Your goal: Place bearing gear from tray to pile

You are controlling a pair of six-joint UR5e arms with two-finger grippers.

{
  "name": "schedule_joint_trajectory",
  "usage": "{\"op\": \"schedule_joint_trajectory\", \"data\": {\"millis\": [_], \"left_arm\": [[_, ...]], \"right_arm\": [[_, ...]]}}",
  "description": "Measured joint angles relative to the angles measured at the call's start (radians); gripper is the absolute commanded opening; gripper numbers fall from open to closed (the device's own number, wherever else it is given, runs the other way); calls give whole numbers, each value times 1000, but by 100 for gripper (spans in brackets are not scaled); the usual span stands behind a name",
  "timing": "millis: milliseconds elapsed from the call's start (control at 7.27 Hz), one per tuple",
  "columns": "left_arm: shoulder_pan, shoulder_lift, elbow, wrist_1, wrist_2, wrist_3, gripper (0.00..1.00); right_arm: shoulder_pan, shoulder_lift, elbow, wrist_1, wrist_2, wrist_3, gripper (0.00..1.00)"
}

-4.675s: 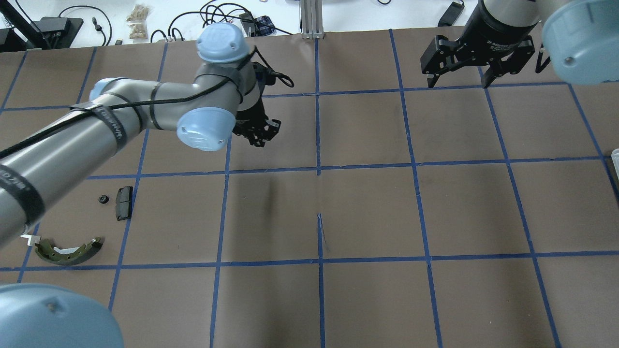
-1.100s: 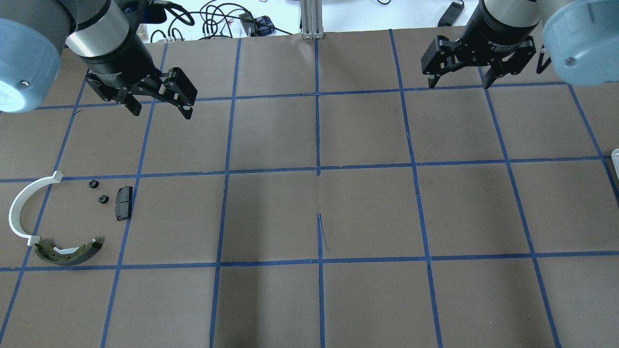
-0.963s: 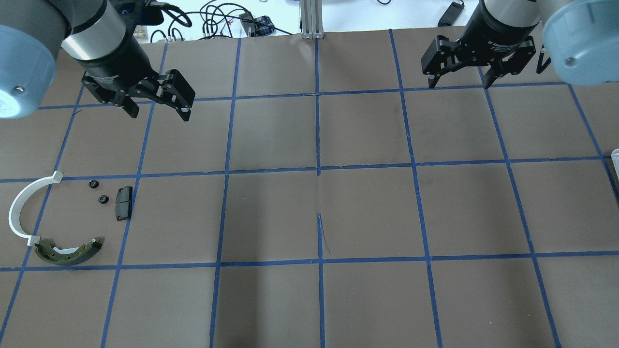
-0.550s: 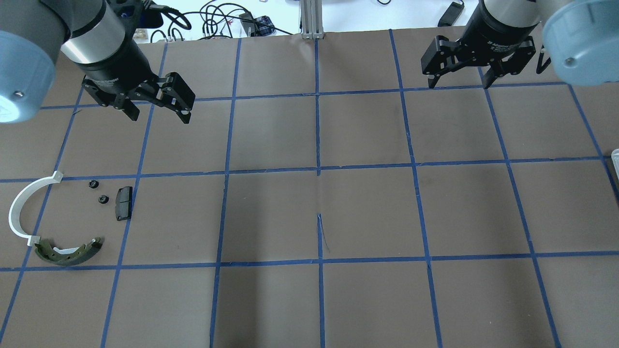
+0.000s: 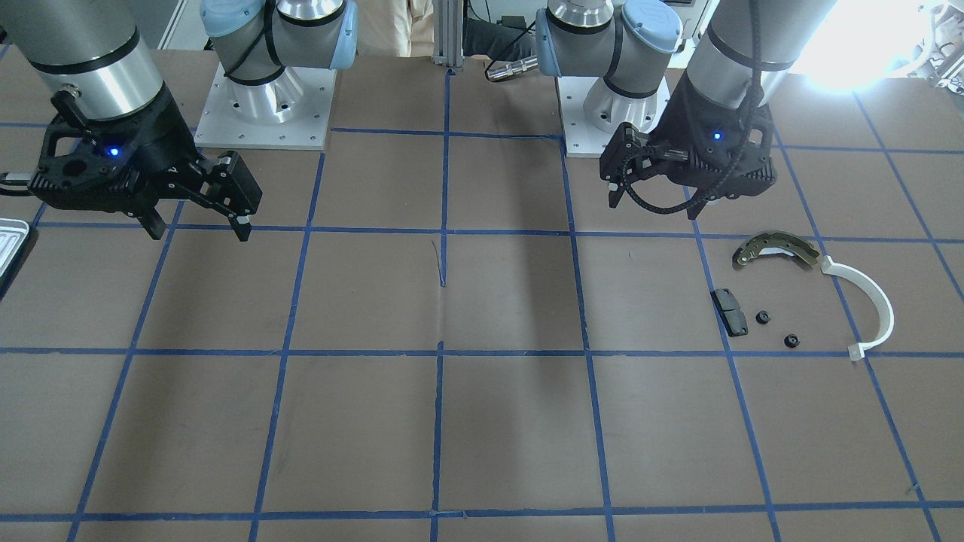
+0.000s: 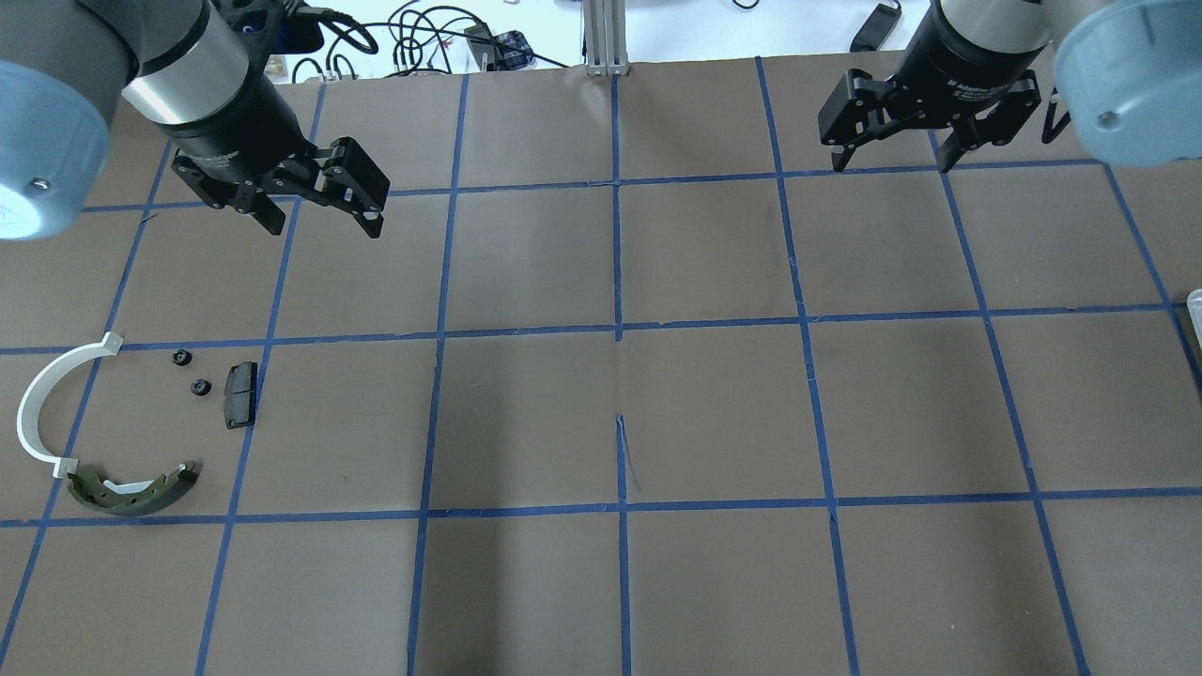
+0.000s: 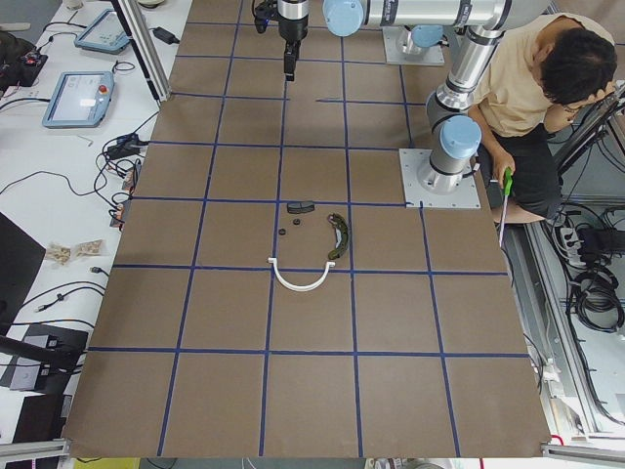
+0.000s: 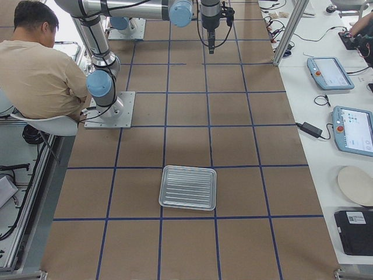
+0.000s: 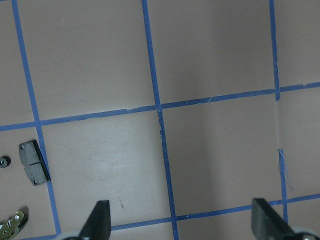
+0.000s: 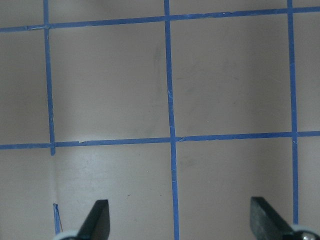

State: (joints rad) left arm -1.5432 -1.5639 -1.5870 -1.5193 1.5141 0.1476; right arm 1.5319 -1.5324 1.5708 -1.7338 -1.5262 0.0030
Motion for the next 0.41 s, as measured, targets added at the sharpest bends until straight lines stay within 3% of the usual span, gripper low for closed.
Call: {"op": "schedule_joint_trajectory", "data": {"millis": [412], "left_arm": [[-4, 16, 10, 4, -2, 2, 100]], "right_arm": [[0, 0, 1, -1, 1, 0, 100]]}}
